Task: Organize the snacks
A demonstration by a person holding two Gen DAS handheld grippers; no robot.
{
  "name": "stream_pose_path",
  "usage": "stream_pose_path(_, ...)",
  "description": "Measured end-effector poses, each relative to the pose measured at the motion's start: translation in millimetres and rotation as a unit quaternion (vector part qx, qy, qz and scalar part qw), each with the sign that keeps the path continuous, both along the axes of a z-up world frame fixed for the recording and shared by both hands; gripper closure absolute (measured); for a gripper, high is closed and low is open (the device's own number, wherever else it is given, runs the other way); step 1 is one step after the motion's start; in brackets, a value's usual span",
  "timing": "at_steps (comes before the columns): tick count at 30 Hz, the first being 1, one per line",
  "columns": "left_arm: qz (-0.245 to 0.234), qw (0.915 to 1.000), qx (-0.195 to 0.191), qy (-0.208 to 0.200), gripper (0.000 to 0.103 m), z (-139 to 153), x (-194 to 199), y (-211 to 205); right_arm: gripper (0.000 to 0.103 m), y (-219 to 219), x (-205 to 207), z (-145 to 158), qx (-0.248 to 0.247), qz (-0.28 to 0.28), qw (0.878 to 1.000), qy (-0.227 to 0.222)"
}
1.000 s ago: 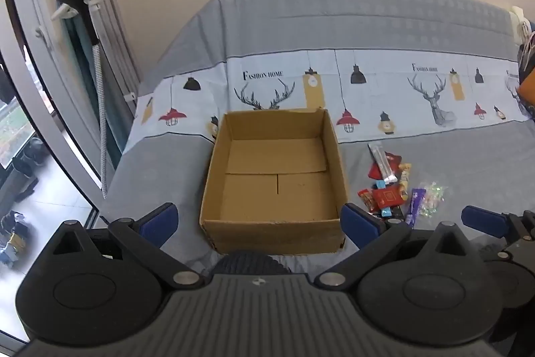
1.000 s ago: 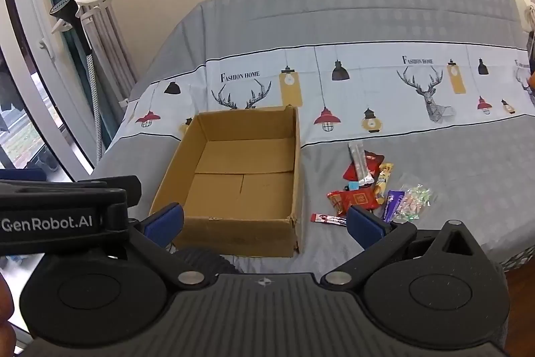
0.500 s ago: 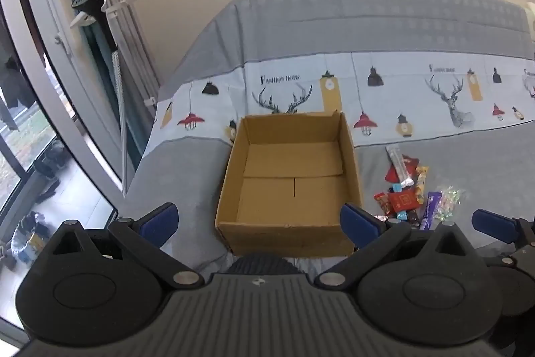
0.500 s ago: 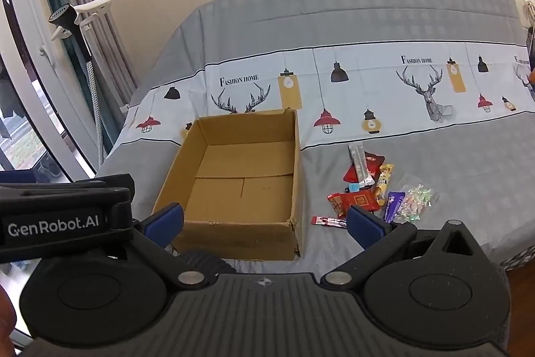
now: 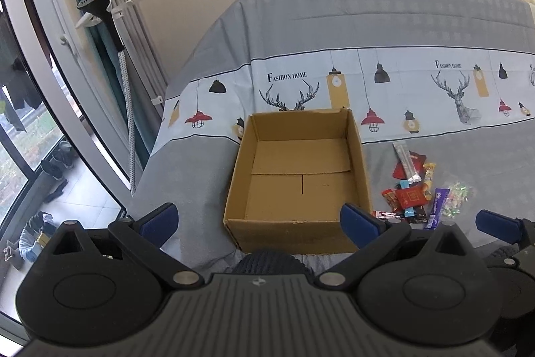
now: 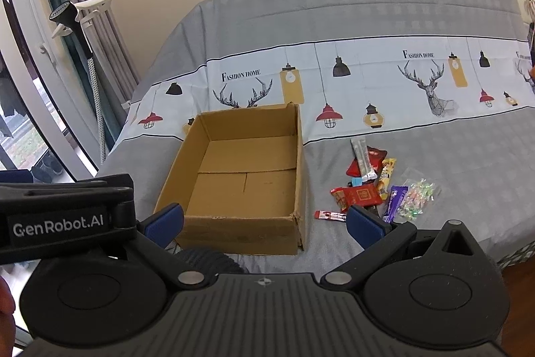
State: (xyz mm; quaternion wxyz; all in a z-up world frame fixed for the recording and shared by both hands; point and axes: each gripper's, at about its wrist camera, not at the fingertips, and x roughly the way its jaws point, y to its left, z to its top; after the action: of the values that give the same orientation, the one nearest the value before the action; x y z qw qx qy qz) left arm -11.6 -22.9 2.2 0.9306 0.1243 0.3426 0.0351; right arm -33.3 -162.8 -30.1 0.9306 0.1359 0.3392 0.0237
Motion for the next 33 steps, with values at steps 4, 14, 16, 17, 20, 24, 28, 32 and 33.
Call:
stream_pose_path(4, -0.004, 0.9999, -0.007, 0.012, 0.000, 0.9, 4.3, 2.3, 0.000, 1.0, -0.9, 0.8, -0.006, 0.001, 1.000, 0.001)
stream_pose_path(14, -0.002, 0.9996, -0.012, 0.026, 0.000, -2.3, 5.5, 5.0, 0.000, 1.5, 2.5, 0.0, -0.007, 0.009, 1.000, 0.007)
stream_pose_path(16, -0.002, 0.9996, -0.012, 0.025, 0.000, -1.6, 6.0, 5.3, 0.000, 1.2, 2.7, -0.8, -0.005, 0.010, 1.000, 0.008)
stream_pose_path(17, -0.002, 0.9996, -0.012, 0.025, 0.000, -2.0, 5.5, 5.6, 0.000, 1.3, 2.4, -1.6, -0.005, 0.010, 1.000, 0.008)
stream_pose_path(20, -0.002, 0.9996, -0.011, 0.027, 0.000, -2.0, 6.5, 5.8, 0.000, 0.7, 2.5, -3.3, -0.004, 0.011, 1.000, 0.010)
stream_pose_path(24, -0.002, 0.9995, -0.013, 0.029, 0.000, -3.2, 6.8, 6.2, 0.000, 2.0, 0.3, -5.0, -0.004, 0.011, 1.000, 0.011)
stream_pose_path(28, -0.001, 0.9995, -0.013, 0.027, 0.000, -3.9, 5.6, 6.3, 0.000, 2.8, -0.2, -5.8, -0.004, 0.012, 1.000, 0.011)
stream_pose_path(32, 0.000, 0.9996, -0.011, 0.026, 0.000, -4.3, 5.2, 4.8, 0.000, 1.9, -0.3, -6.0, -0.003, 0.013, 1.000, 0.011)
stream_pose_path(33, 0.000, 0.9996, -0.011, 0.026, 0.000, -4.3, 5.4, 4.8, 0.000, 2.1, -0.3, -6.1, -0.002, 0.013, 1.000, 0.011)
